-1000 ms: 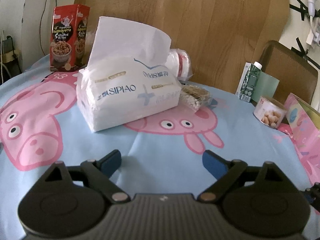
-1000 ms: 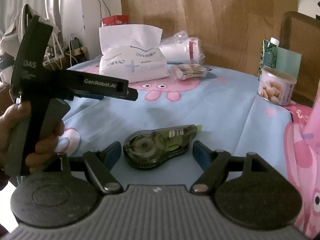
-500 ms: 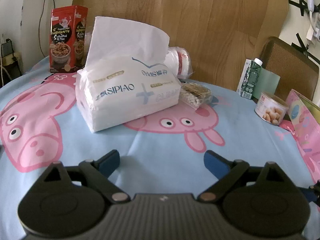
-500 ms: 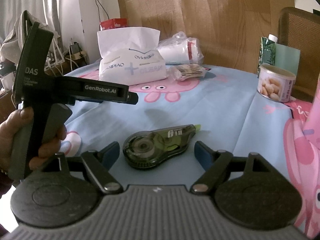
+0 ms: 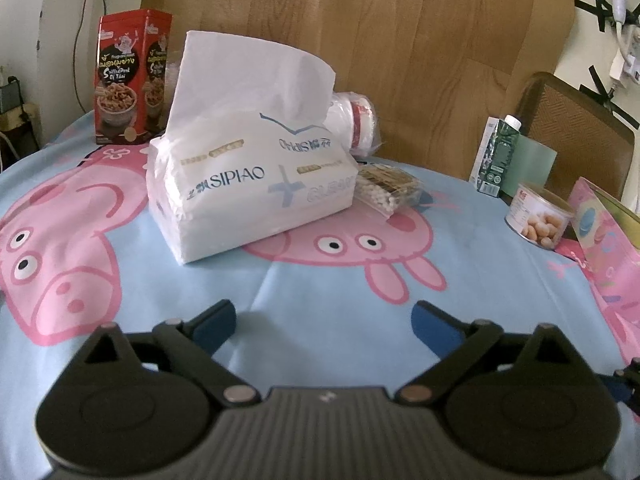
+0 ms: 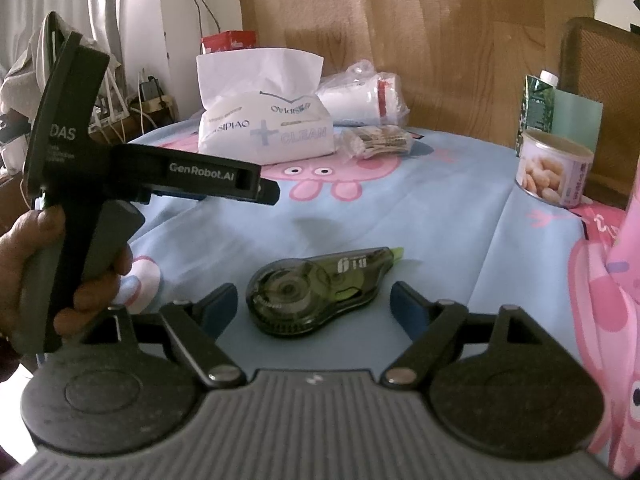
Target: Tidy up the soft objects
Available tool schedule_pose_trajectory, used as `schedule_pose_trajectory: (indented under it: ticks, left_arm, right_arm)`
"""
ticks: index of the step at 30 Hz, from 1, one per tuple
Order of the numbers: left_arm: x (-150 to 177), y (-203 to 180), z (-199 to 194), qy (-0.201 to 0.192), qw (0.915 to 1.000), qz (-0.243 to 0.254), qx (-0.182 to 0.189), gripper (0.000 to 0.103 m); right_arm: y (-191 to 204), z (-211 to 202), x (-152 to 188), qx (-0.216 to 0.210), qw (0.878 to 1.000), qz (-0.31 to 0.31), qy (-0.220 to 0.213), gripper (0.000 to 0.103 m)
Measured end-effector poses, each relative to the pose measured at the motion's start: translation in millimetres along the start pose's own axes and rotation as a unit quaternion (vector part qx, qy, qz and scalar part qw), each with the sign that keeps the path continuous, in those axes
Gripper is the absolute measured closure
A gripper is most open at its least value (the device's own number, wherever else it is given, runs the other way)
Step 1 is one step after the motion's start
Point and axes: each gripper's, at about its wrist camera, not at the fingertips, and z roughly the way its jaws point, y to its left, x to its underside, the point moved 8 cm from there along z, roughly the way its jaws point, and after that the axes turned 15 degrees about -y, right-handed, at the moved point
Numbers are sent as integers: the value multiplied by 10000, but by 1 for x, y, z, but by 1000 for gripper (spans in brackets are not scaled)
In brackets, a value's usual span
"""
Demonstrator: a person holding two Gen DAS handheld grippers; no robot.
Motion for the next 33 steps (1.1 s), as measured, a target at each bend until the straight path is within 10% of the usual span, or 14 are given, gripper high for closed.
schedule_pose_trajectory:
  ticks: [33]
  left_arm:
    - [1,-1,0,6,10000,-12,9,3]
  right_arm:
    - [1,1,0,12,10000,-42,30,16]
